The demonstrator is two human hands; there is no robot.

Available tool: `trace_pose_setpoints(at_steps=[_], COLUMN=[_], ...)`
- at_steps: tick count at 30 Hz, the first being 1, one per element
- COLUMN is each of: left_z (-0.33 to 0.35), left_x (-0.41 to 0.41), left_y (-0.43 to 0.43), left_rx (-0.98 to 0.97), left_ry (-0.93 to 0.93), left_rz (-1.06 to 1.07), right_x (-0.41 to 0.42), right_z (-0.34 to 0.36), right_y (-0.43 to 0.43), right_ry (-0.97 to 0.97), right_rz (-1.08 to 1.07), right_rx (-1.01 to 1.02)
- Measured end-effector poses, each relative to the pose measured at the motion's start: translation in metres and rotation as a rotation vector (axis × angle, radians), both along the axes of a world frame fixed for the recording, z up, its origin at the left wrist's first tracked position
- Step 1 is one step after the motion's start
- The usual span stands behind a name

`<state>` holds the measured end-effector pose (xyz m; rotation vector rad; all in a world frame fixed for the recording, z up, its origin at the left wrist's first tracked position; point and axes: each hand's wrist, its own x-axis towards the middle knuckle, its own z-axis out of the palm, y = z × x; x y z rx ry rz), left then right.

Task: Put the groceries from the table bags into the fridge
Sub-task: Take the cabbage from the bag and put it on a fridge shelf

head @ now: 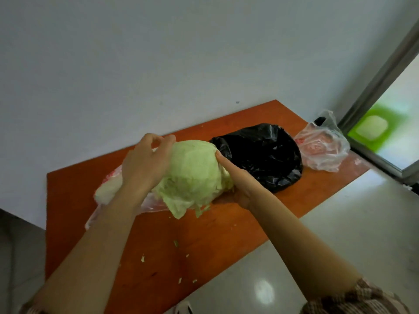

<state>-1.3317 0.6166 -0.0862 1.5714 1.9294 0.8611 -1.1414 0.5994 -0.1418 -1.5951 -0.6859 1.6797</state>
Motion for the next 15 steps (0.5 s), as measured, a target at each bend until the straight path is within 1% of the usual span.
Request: trace_pose_setpoints(at_steps=[4, 8, 11, 15], left_z=[0.027, 0.041, 0.044, 0.049], left_x=[0.035, 0.089, 0.143, 0.232], left_y=[-0.035, -0.075, -0.107, -0.147], left_rx=[0.135, 0.179, 0.177, 0.099], left_ry=[-0.085, -0.228, -0.393, -0.603], left_rz=[-0.018, -0.092, -0.228, -0.474], right_x=[0.036, 0.095, 0.152, 0.238], right_z=[0.017, 0.035, 0.056, 0.086], right_y=[-0.033, -0.079, -0.129, -0.207], right_ry=[0.046, 0.039, 0.009, -0.090], right_rz=[-0.014, -0.098, -0.201, -0.370], right_rx=[0.069, 0.141, 0.223, 0.280])
